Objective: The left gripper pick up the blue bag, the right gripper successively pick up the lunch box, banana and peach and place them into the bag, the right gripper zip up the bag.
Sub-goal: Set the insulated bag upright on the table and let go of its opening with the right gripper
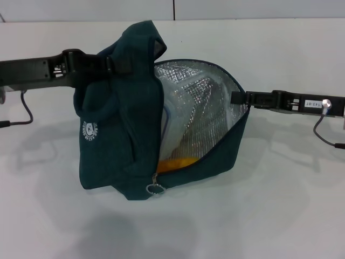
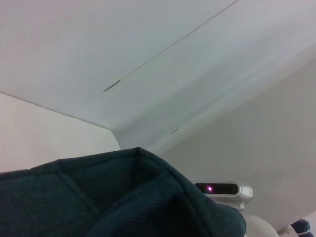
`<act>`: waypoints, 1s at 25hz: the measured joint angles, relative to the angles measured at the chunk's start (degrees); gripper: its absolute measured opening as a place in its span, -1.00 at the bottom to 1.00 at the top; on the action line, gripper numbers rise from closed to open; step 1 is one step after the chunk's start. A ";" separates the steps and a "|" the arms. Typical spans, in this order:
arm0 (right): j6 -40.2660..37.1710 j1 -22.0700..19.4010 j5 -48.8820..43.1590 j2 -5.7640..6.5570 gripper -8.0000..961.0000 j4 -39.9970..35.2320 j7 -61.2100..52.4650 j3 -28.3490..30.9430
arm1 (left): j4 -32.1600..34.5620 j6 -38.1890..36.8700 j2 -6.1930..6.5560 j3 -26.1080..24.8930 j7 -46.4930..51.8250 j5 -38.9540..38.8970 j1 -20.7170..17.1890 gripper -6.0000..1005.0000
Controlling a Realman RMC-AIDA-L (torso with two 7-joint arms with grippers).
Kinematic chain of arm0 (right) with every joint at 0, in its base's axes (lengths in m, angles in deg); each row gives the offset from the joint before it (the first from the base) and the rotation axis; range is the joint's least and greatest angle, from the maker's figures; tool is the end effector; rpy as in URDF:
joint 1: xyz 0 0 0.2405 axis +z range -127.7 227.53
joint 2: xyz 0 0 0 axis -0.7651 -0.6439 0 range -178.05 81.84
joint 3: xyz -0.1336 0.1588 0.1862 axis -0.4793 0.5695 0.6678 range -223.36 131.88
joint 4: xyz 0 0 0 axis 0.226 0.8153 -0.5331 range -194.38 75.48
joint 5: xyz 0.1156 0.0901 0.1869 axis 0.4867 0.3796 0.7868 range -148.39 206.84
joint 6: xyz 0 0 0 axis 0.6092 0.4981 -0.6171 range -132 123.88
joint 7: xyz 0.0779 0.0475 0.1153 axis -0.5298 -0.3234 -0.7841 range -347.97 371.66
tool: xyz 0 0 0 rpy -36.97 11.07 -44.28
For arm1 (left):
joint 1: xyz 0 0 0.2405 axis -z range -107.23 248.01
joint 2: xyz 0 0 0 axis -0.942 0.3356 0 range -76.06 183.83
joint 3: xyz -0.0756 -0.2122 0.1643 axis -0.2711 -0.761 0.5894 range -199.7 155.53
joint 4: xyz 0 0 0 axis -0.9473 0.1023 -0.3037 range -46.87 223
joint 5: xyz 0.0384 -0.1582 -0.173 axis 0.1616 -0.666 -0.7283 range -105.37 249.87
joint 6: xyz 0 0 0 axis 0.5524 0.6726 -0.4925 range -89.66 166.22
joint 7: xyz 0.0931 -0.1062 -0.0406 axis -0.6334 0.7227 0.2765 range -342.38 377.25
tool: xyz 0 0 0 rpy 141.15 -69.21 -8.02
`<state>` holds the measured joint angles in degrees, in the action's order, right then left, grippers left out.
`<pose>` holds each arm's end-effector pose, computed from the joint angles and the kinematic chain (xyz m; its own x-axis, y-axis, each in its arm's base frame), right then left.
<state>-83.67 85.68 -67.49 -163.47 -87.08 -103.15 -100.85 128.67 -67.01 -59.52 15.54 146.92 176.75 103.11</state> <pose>0.2626 0.3991 -0.0334 0.3379 -0.7868 -0.5165 -0.8300 -0.5079 0.2307 -0.2562 0.3681 0.0582 0.2804 0.8326 0.4776 0.7489 -0.5010 0.4337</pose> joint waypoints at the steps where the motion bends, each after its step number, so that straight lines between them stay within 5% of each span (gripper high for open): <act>1: -0.02 0.00 0.02 -0.01 0.44 0.08 0.12 0.00 | 0.00 0.00 0.01 0.00 0.00 0.00 0.09 -0.92; 4: -0.20 0.01 0.16 -0.06 0.38 0.15 0.77 0.01 | 0.00 -0.01 0.02 0.01 0.00 0.00 0.27 -0.92; 10: -0.78 0.00 1.07 -0.13 -0.05 0.20 1.40 0.17 | 0.00 -0.09 0.04 0.34 -0.05 0.00 0.40 -0.92; 12: -0.90 0.00 1.52 -0.13 -0.53 0.22 1.60 0.20 | 0.00 -0.09 0.04 0.63 -0.06 0.00 0.41 -0.92; 18: -1.56 -0.04 2.39 -0.12 -0.95 0.22 2.49 0.32 | 0.00 -0.10 0.04 0.79 -0.09 0.00 0.41 -0.92; 25: -4.73 -0.38 4.90 0.25 -0.96 -0.11 3.85 0.77 | 0.00 -0.99 0.05 1.19 0.00 0.00 1.10 -0.92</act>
<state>-88.40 85.31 -62.59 -163.22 -87.19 -99.30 -100.08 128.67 -68.00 -59.48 16.72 146.92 176.75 104.22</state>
